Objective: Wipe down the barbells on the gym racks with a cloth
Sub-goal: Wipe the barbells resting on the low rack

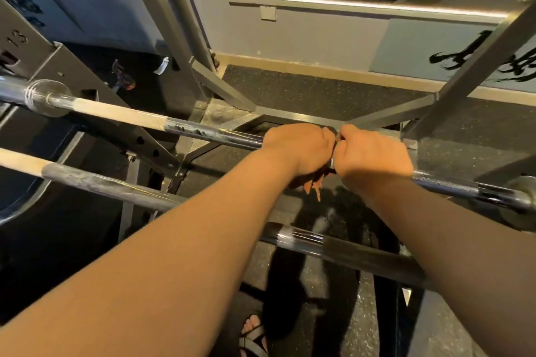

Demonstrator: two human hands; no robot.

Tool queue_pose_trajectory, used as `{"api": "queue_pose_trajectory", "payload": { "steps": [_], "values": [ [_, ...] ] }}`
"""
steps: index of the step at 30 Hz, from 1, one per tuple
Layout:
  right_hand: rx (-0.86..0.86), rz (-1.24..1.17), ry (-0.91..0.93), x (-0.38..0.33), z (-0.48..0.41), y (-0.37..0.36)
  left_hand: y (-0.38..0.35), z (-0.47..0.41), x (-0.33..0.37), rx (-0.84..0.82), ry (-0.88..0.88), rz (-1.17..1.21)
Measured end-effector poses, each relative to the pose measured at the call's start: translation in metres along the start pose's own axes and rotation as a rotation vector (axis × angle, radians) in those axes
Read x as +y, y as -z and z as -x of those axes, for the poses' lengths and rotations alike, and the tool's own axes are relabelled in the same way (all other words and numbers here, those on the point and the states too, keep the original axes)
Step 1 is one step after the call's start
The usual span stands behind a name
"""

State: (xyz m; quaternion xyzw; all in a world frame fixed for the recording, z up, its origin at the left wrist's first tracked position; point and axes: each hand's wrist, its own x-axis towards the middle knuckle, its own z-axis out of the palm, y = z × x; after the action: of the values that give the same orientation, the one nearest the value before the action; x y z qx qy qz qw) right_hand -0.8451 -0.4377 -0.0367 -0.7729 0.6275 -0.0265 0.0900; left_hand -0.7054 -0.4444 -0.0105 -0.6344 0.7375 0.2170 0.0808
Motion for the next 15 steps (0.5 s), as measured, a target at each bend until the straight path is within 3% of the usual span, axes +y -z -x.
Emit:
{"api": "queue_pose_trajectory", "payload": {
  "steps": [4, 7, 10, 15],
  "values": [
    [-0.014, 0.006, 0.001, 0.0, -0.001, 0.0, -0.016, 0.008, 0.002, 0.237, 0.0, -0.146],
    [-0.032, -0.008, -0.013, -0.002, 0.0, 0.004, -0.026, 0.025, -0.005, 0.394, -0.081, -0.05],
    [-0.045, -0.01, -0.005, -0.003, 0.001, 0.008, -0.032, 0.039, -0.028, 0.387, -0.075, 0.031],
    [-0.062, 0.008, -0.002, -0.003, 0.0, 0.007, -0.029, 0.033, -0.031, 0.394, 0.196, -0.035]
  ]
}}
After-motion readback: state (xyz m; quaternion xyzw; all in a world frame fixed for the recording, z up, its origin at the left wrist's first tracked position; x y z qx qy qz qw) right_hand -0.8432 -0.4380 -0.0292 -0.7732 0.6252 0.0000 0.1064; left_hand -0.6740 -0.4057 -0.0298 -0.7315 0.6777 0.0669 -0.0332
